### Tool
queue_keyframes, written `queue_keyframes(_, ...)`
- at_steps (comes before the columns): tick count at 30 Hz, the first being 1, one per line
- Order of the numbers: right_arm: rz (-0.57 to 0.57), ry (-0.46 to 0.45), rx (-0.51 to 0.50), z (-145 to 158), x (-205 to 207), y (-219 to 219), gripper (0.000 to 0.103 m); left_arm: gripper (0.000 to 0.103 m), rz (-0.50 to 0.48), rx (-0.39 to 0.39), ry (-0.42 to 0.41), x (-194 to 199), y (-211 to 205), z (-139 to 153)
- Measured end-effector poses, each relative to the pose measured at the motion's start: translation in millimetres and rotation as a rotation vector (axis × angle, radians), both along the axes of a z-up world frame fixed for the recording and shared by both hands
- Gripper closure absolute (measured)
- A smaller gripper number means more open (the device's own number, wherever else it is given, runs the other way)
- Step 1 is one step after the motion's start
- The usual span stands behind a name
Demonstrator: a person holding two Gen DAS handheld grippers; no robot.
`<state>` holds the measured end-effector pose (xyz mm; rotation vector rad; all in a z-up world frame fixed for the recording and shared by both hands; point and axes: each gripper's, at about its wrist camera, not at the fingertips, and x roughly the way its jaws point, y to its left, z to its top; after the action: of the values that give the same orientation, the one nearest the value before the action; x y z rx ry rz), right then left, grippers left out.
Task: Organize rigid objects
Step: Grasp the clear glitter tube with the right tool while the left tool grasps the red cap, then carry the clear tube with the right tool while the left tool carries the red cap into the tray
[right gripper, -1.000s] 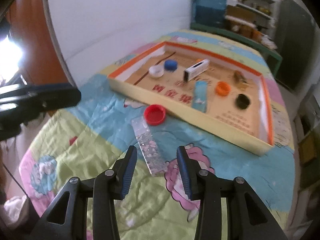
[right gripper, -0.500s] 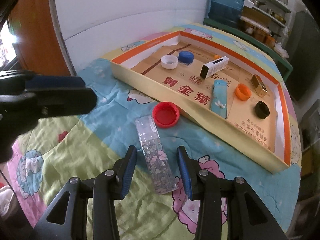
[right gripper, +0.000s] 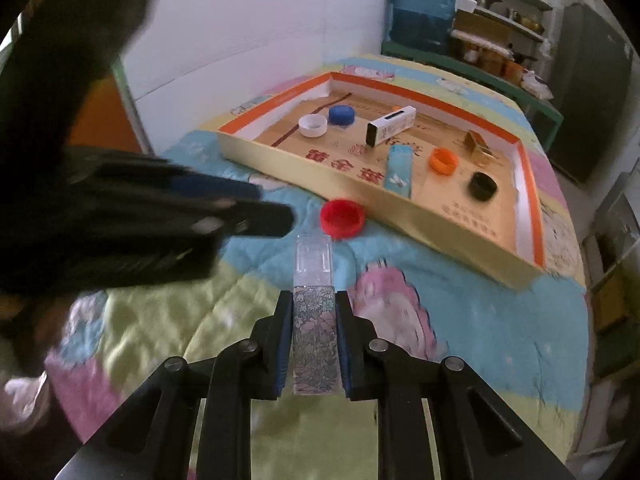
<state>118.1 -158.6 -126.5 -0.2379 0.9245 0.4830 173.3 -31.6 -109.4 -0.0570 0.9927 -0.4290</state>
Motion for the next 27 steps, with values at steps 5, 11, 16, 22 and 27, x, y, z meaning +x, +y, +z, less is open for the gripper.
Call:
queue_keyframes(5,-0.089,0.016,0.036,0.7,-14.5,-30.5,0.083,0.073,-0.043,0.044,-0.013,8.5,-24.0,-7.8)
queue_keyframes(11,-0.132,0.002,0.088,7.7,-24.9,-48.9,0.083,0.073,-0.024,0.119,-0.029,22.1,-39.0,-17.9)
queue_keyframes(16,-0.135,0.013,0.107,4.5,-25.1,-51.2,0.083,0.073,-0.013,0.15,-0.053,25.8,-45.6,-18.8)
queue_keyframes(22,-0.138,0.022,0.132,0.8,-24.7,-50.9,0.083,0.072,0.0,0.152,-0.067,26.6,-46.9,-19.7)
queue_keyframes(27,-0.163,0.032,0.152,-1.0,-24.0,-54.4,0.083,0.073,0.022,0.099,-0.056,26.9,-39.1,-18.6)
